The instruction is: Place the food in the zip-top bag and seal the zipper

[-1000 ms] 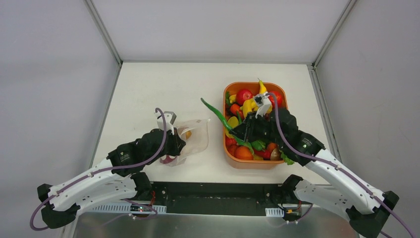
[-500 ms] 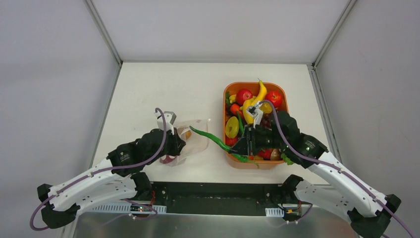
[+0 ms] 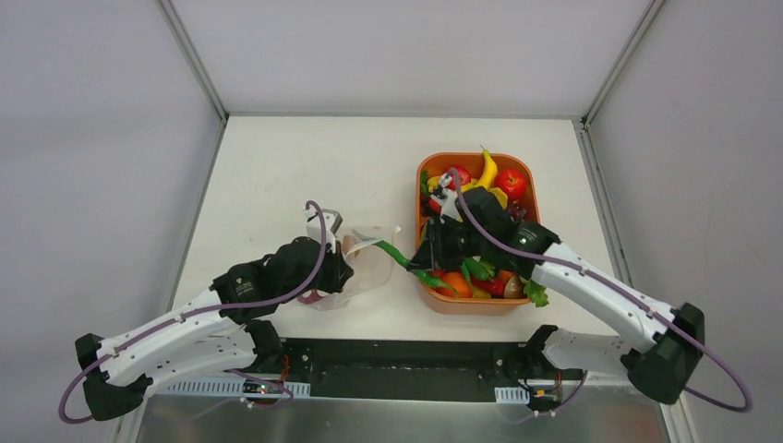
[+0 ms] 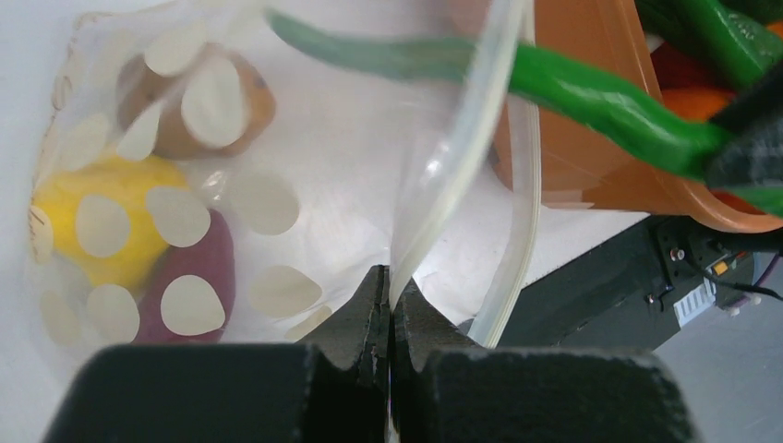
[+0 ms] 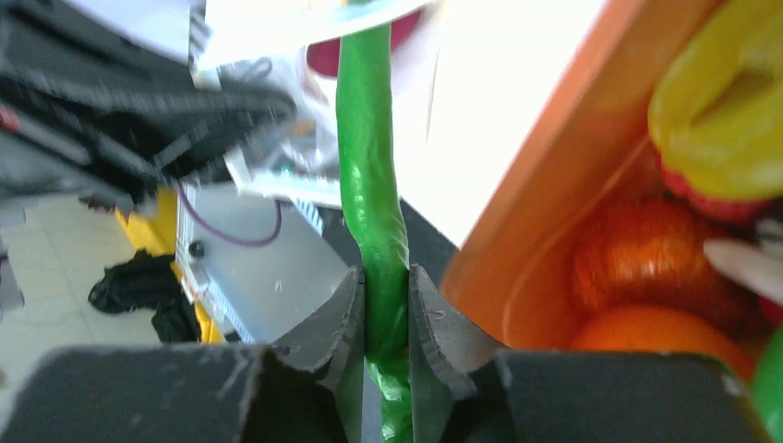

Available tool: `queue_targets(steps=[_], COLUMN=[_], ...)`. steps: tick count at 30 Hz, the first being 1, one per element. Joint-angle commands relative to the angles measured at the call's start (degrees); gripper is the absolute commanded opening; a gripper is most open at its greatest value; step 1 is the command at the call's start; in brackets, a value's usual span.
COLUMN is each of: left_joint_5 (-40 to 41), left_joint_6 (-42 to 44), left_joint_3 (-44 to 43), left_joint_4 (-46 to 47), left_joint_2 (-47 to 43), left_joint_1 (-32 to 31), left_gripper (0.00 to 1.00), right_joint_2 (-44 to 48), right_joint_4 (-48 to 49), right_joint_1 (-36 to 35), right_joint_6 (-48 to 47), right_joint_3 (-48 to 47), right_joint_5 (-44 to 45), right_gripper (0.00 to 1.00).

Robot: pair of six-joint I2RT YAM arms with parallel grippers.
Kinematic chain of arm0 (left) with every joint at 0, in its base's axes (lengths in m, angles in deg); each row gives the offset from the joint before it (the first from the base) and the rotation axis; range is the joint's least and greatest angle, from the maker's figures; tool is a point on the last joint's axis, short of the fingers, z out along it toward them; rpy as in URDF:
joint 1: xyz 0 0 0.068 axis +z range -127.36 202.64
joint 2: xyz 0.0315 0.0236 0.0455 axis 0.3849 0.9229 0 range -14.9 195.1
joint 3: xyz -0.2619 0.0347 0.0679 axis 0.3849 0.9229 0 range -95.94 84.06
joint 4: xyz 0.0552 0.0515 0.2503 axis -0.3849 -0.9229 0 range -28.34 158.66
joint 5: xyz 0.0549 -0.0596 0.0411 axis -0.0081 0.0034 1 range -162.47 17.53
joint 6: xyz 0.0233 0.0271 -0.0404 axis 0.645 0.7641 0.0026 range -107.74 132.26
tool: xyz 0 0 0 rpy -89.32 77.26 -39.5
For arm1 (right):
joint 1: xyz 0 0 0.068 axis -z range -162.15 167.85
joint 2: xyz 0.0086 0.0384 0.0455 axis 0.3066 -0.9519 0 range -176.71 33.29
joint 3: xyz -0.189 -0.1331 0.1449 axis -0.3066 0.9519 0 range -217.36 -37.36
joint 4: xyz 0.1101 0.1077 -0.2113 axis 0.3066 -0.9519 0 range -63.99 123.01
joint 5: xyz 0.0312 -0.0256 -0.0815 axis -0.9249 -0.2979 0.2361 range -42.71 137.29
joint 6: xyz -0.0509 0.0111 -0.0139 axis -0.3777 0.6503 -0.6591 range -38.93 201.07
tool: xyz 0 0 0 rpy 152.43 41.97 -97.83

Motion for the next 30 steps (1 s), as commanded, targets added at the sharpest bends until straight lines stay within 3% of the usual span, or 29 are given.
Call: queue_targets(steps=[1,8,14,20,25,30], left_joint_5=[-4.1,-5.2,-5.6,-12.2,-10.9,-6.0], left_joint_6=[2.1,-0.1,1.2,5.1,3.5,0.8], left_joint_3=[-2.1,-2.3,-3.0,-3.4,-3.0,-2.3], left_joint_4=[2.1,5.5,4.3,4.4,6.7,6.6], left_joint_2=[1.4,3.3,3.7,6.4,7.5,5.4], left_joint_1=[-0.2,-0.2,-0.3,-0.6,-2.2,-2.3], left_gripper=[0.0,0.0,0.0,0.0,0.0,0.0], right_joint_2=[-9.0,-22.2,-25.4,-30.9,-36.6,-35.8], right_joint_4=[2.0,0.3,3.2,1.1,-2.6,0.4], right_joint_1=[-2.7,-9.7,-10.0,-9.3,-10.1,-10.6], right_joint_6=[4.4,8.1,8.6,6.4,6.6,8.0], right_joint_3=[-10.7,-18.8,-20.4,-25.7,-30.2,-28.1], right_joint_5=[11.7,23.7,22.6,20.2,22.2,23.8], right_gripper=[0.0,0.0,0.01,0.06,0.07,0.23])
